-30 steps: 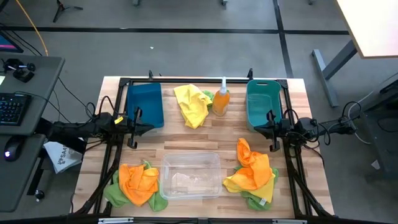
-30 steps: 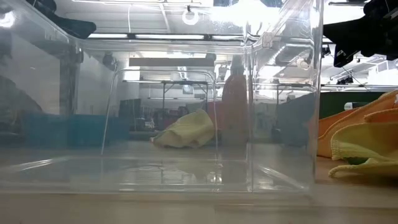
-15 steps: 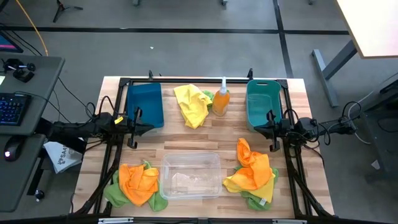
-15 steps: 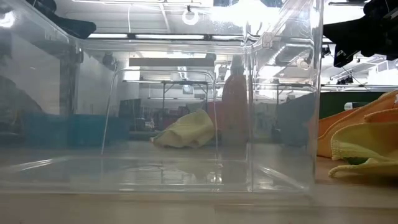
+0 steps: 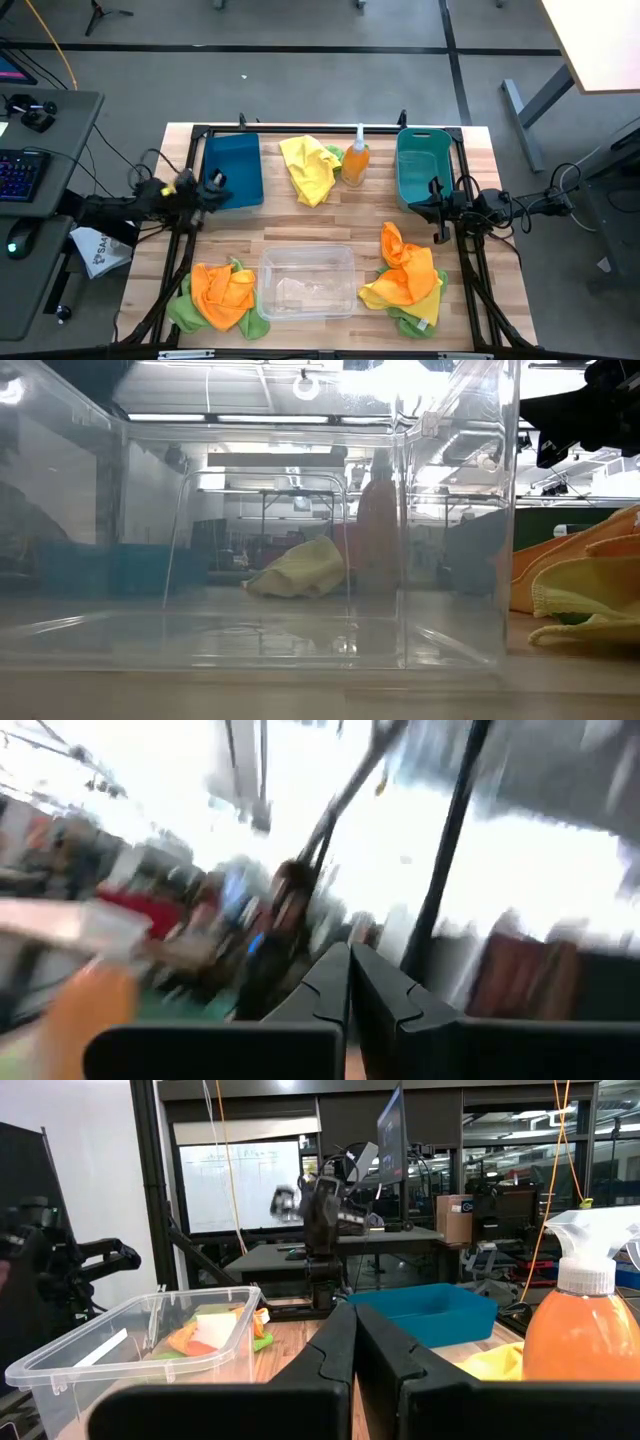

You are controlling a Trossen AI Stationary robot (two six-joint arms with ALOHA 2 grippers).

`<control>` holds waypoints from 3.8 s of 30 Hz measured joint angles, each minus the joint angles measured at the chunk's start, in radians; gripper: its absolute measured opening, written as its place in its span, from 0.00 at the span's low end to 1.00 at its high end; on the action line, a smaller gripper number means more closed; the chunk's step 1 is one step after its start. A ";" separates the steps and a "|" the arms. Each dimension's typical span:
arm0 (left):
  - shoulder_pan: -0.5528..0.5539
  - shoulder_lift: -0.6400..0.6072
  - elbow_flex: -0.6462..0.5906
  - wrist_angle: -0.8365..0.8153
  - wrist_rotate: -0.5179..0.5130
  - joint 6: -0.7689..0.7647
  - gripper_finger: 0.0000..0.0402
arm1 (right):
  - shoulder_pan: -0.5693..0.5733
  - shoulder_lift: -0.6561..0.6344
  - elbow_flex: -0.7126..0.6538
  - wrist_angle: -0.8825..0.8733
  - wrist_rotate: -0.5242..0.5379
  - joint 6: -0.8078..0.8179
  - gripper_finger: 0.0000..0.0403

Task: Sort microfiber towel by color & place in baskets
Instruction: Put the top yellow microfiber cloth into the transparent bin

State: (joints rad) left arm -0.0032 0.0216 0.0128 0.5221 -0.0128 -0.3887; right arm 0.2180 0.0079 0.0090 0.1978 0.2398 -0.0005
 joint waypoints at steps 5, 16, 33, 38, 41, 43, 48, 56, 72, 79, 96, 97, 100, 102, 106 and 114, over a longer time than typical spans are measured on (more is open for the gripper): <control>0.001 0.037 0.043 0.199 -0.229 -0.165 0.00 | 0.000 0.000 0.000 0.000 0.000 0.000 0.00; 0.053 0.732 0.721 -0.567 -0.256 0.088 0.22 | 0.000 0.000 0.000 -0.012 0.000 0.000 0.00; 0.318 1.695 1.209 -0.918 -0.069 -0.054 0.59 | 0.000 0.001 0.000 -0.039 0.000 0.000 0.00; 0.343 1.819 1.305 -0.980 -0.119 -0.050 0.60 | 0.000 0.001 0.000 -0.040 0.000 0.000 0.00; 0.349 1.863 1.321 -0.997 -0.176 -0.020 0.60 | 0.000 0.001 0.000 -0.040 0.000 0.000 0.00; 0.349 1.887 1.321 -0.999 -0.204 -0.022 0.60 | 0.000 0.001 0.000 -0.041 0.000 0.000 0.00; 0.362 1.940 1.321 -1.038 -0.225 -0.027 0.59 | 0.000 0.001 0.000 -0.045 0.000 0.000 0.00; 0.370 1.941 1.321 -1.086 -0.207 0.080 0.25 | 0.000 0.004 0.000 -0.056 0.000 0.000 0.00; 0.293 1.234 1.321 -1.155 -0.155 0.248 0.00 | 0.000 0.004 0.000 -0.068 0.000 0.000 0.00; 0.054 1.042 1.321 -1.099 0.193 0.182 0.00 | 0.000 0.004 0.000 -0.074 0.000 0.000 0.00; -0.373 1.205 1.101 -0.494 0.147 -0.307 0.00 | 0.000 0.004 0.000 -0.106 0.000 0.000 0.00; -0.378 1.223 1.088 -0.490 0.139 -0.337 0.00 | 0.000 0.004 0.000 -0.106 0.000 0.000 0.00; -0.393 1.272 1.054 -0.502 0.137 -0.385 0.00 | 0.000 0.004 0.000 -0.106 0.000 0.000 0.00; -0.394 1.302 1.046 -0.536 0.134 -0.379 0.00 | 0.000 0.004 0.000 -0.106 0.000 0.000 0.00; -0.381 1.371 1.046 -0.633 0.078 -0.280 0.00 | 0.000 0.005 0.000 -0.106 0.000 0.000 0.00; -0.435 1.516 1.046 -0.655 0.057 -0.101 0.00 | 0.000 0.005 0.000 -0.107 0.000 0.000 0.00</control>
State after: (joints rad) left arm -0.4378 1.5377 1.0588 -0.1325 0.0447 -0.4896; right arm 0.2177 0.0128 0.0090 0.0905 0.2395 -0.0003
